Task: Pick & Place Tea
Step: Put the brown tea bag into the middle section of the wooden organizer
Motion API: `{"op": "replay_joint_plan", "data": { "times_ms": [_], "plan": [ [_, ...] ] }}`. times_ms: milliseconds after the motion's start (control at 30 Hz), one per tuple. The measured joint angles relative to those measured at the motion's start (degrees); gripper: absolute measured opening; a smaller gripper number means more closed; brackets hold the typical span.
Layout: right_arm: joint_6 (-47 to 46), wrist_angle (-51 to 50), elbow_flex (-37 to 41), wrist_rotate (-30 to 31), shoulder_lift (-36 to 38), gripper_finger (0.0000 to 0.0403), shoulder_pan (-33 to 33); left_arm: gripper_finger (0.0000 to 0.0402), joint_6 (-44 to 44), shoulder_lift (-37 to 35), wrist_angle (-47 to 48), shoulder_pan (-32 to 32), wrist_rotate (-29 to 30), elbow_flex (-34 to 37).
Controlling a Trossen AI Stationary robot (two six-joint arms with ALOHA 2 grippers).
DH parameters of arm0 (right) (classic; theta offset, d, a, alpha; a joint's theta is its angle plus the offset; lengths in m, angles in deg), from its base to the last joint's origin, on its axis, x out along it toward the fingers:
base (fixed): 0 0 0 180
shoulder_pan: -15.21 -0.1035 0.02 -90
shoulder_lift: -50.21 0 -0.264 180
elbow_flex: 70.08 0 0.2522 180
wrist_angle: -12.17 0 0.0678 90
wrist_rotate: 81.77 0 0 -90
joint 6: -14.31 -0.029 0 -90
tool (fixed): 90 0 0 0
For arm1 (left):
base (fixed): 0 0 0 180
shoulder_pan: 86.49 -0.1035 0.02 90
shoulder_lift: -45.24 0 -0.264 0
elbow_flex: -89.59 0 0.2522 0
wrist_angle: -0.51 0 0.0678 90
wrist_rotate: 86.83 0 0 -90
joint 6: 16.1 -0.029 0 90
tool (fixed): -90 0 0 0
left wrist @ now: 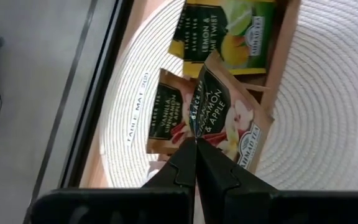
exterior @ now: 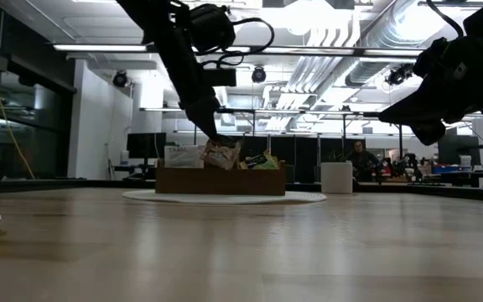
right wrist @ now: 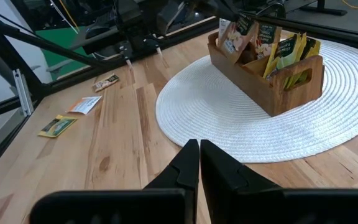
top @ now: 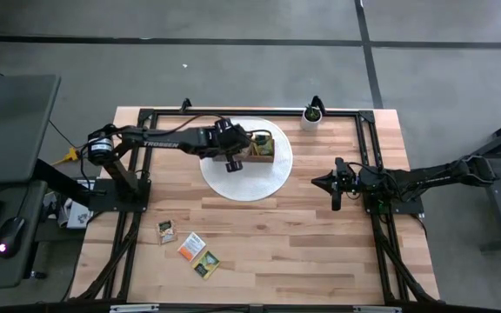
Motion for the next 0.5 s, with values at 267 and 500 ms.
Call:
{"op": "replay_joint_plan", "data": {
  "times_ms": [267, 500],
  "plan": [
    [0.0, 0.0, 0.0, 0.0, 0.0, 0.0012, 0.0, 0.0000, -1.2, 0.0, -1.0, -1.7, 0.7, 0.0],
    [0.0, 0.0, 0.0, 0.0, 0.0, 0.0012, 0.0, 0.0000, -1.2, 0.0, -1.9, -2.9, -3.0, 0.0]
  ]
}}
